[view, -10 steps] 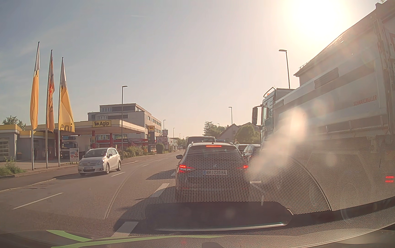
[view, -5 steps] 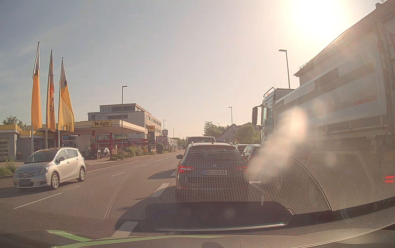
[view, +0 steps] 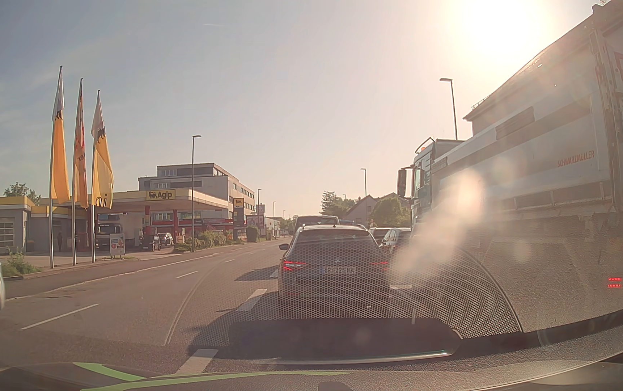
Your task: Follow the waypoints while adhering to traffic rules and regulations
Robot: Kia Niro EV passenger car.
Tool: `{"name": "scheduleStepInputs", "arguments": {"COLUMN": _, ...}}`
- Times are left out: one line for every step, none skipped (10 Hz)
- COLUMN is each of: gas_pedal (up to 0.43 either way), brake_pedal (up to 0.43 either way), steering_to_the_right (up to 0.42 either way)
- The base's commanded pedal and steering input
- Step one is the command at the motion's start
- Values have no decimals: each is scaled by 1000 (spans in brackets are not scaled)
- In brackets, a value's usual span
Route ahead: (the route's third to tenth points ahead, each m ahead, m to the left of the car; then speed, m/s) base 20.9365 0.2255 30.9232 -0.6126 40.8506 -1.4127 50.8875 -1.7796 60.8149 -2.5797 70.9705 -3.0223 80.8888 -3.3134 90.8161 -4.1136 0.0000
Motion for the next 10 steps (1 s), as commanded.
{"name": "scheduleStepInputs", "arguments": {"gas_pedal": 0, "brake_pedal": 152, "steering_to_the_right": 0}}
{"name": "scheduleStepInputs", "arguments": {"gas_pedal": 0, "brake_pedal": 12, "steering_to_the_right": 0}}
{"name": "scheduleStepInputs", "arguments": {"gas_pedal": 0, "brake_pedal": 0, "steering_to_the_right": 0}}
{"name": "scheduleStepInputs", "arguments": {"gas_pedal": 0, "brake_pedal": 0, "steering_to_the_right": 0}}
{"name": "scheduleStepInputs", "arguments": {"gas_pedal": 0, "brake_pedal": 0, "steering_to_the_right": 0}}
{"name": "scheduleStepInputs", "arguments": {"gas_pedal": 0, "brake_pedal": 0, "steering_to_the_right": 0}}
{"name": "scheduleStepInputs", "arguments": {"gas_pedal": 0, "brake_pedal": 0, "steering_to_the_right": 0}}
{"name": "scheduleStepInputs", "arguments": {"gas_pedal": 0, "brake_pedal": 0, "steering_to_the_right": 0}}
{"name": "scheduleStepInputs", "arguments": {"gas_pedal": 0, "brake_pedal": 0, "steering_to_the_right": 0}}
{"name": "scheduleStepInputs", "arguments": {"gas_pedal": 0, "brake_pedal": 0, "steering_to_the_right": 0}}
